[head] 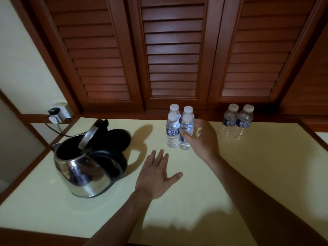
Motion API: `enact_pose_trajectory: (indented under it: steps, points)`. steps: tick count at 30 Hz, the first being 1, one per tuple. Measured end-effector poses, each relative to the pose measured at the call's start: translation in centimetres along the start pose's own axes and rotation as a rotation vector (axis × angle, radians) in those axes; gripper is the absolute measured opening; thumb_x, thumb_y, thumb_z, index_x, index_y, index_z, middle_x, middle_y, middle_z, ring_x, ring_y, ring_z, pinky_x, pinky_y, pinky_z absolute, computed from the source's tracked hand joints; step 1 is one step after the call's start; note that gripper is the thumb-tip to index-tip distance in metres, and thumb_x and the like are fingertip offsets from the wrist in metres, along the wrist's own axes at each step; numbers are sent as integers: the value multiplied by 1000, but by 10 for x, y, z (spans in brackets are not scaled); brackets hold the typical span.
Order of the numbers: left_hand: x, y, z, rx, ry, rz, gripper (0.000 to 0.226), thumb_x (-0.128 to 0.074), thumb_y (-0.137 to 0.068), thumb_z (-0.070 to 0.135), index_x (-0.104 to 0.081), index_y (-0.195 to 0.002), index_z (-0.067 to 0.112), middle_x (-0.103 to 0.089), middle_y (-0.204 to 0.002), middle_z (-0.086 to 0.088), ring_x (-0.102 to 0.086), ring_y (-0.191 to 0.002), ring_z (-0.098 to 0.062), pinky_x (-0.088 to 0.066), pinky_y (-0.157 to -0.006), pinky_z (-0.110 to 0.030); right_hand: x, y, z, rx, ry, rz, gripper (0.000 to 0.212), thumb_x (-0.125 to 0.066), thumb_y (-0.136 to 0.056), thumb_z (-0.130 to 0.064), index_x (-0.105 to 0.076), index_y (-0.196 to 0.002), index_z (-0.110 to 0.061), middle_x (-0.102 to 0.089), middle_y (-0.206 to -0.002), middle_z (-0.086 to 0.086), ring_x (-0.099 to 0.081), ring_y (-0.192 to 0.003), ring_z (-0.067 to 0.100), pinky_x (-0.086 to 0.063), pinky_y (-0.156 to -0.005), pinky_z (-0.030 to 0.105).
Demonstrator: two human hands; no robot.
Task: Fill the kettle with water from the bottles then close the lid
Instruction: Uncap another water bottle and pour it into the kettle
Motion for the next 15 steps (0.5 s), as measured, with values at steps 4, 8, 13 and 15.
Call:
enact_pose_trajectory:
  steps: [4, 8, 13, 15]
  points:
    - [0, 1, -1, -4, 8, 4, 100, -24, -86, 87, -10, -162, 23, 4, -170, 6, 17, -155, -17, 6, -127, -37, -12, -1, 5, -69, 9, -11, 34, -76, -77, -47, -60, -99, -27, -62, -95, -12, -60, -90, 13, -51, -77, 38]
    - [-1, -1, -2, -3, 10, 2, 101, -23, -85, 87, -11, -162, 23, 3, -170, 6, 18, -155, -17, 6, -127, -38, -14, 3, 6, -145, -28, -22, 38, -78, -75, -43, -56, -98, -24, -64, -91, -11, -63, -84, 11, -50, -72, 31]
    - [2, -2, -2, 2, 60, 36, 103, -30, -82, 88, -16, -161, 24, -3, -170, 7, 14, -156, -16, 4, -127, -36, -6, 17, 0, -129, 47, -54, 46, -81, -72, -40, -54, -105, -20, -69, -94, -7, -65, -82, 11, -51, -73, 27]
    - [2, -2, -3, 2, 132, 29, 104, -38, -78, 89, -21, -160, 27, -8, -169, 10, 10, -156, -12, 0, -127, -33, 1, 26, -1, -151, 41, -58, 49, -83, -71, -40, -55, -105, -20, -68, -91, -10, -65, -79, 7, -50, -70, 22]
Point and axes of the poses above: each hand's wrist, its own y-axis away from the middle knuckle, its own x-axis out of the back of the hand, z = x × y, the point moved 9 cm from there along -y, towards the middle knuckle
